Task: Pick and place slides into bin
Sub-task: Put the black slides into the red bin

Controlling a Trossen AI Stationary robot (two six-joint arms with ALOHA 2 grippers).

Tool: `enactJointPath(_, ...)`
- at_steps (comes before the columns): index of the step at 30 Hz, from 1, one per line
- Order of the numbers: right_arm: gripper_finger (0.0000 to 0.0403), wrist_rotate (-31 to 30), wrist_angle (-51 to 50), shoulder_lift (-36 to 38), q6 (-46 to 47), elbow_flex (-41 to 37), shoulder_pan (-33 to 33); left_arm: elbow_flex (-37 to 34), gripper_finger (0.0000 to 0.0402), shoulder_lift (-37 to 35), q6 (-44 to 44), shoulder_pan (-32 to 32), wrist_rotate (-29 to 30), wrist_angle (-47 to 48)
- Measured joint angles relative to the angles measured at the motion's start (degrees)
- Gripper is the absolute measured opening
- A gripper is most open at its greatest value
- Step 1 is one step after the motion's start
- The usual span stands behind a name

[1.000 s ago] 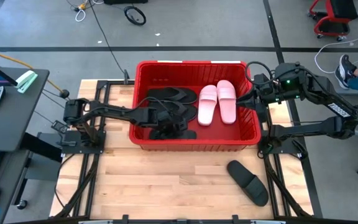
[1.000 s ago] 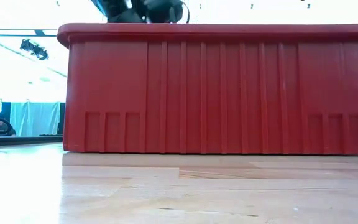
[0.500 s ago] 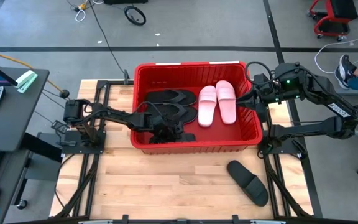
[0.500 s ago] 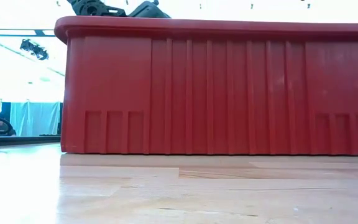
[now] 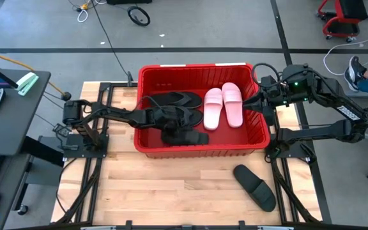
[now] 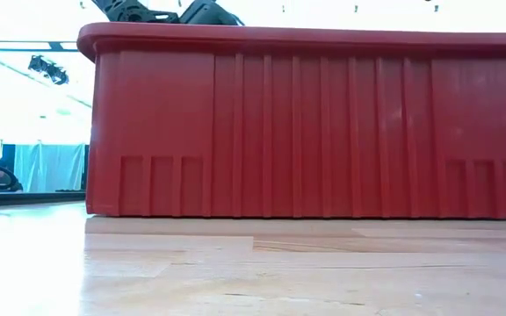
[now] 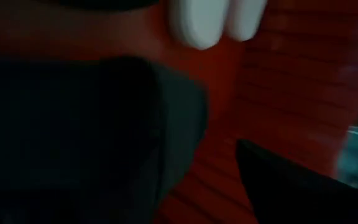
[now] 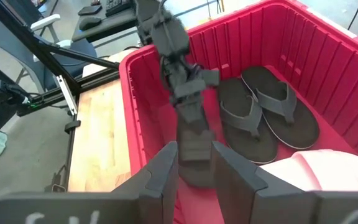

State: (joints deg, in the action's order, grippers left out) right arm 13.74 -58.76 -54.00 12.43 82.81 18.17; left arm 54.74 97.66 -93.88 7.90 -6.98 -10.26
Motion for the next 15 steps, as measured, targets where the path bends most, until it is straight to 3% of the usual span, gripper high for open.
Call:
enactJointPath(11, 0.0101, 0.1, -3.7, 0.1, 0.0, 0.0, 0.0, 0.1, 0.0211, -4.4, 0.7, 4.6, -1.9, -17.5)
enactJointPath(15, 0.0101, 5.4, -5.4, 0.8, 0.0, 0.0, -0.6, 0.1, 0.0198, -6.0, 2.3, 5.3, -1.9, -26.6)
